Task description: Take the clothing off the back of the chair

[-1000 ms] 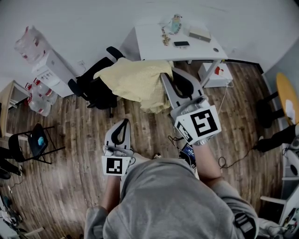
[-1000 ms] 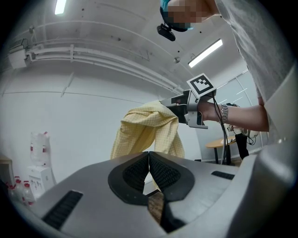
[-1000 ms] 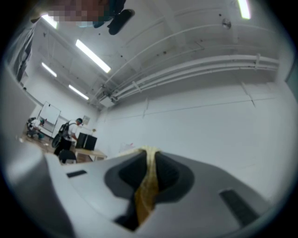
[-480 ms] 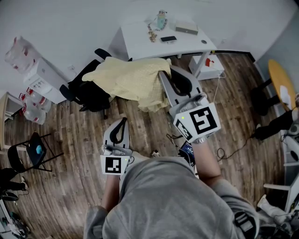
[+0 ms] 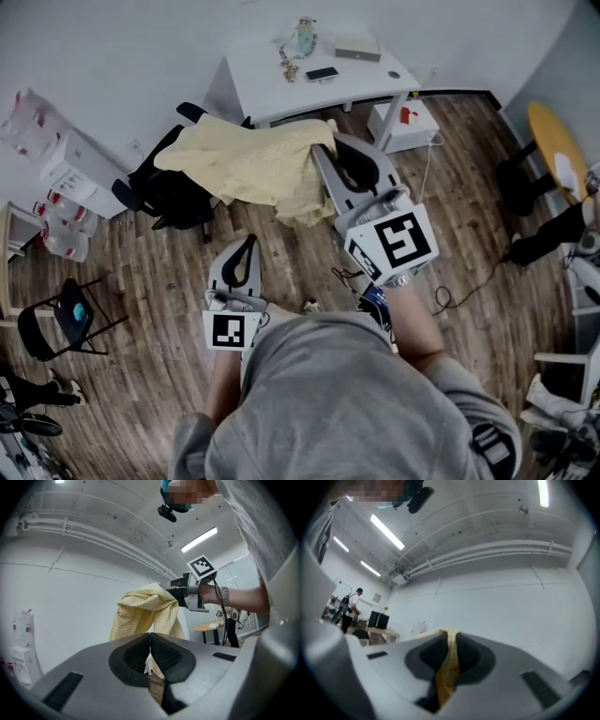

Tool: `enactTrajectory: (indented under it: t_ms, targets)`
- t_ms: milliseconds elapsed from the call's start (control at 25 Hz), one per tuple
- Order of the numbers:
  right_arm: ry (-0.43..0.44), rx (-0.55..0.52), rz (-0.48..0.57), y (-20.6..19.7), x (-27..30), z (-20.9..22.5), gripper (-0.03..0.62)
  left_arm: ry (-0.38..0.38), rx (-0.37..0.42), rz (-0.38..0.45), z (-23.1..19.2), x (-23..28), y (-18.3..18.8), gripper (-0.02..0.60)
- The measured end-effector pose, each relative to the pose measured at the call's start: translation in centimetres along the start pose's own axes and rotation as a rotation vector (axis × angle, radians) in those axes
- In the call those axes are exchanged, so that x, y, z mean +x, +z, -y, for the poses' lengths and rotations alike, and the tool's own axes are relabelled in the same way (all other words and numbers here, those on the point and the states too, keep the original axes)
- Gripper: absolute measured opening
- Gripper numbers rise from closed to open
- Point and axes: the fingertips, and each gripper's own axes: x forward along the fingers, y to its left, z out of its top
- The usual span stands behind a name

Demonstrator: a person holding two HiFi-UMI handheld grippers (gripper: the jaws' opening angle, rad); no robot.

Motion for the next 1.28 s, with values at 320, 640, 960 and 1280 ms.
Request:
enactTrajectory:
  t_ms: [320, 640, 960, 1280]
  targets:
    - [-0.040, 0.010, -0.016, -0.8, -1.4, 0.9, 0.063, -0.026, 0.003, -0.009, 0.6, 0.0, -0.4, 0.032]
    - [-0.073, 0.016, -0.027, -1.2, -2.6, 1.7, 0.063, -0.075, -0.003, -0.013, 2.1, 0.6, -0.5, 0.032]
    - [-0.065, 0.027, -0.066, -2.8, -2.7, 1.2, 0.063, -0.089, -0.001, -0.017, 2.3, 0.9, -0.7, 0.032]
    - [-0.077, 0.045, -0.112, -5.0, -3.0, 1.5, 0.063, -0.090, 0.003, -0.037, 2.0, 1.0, -1.2, 0.032]
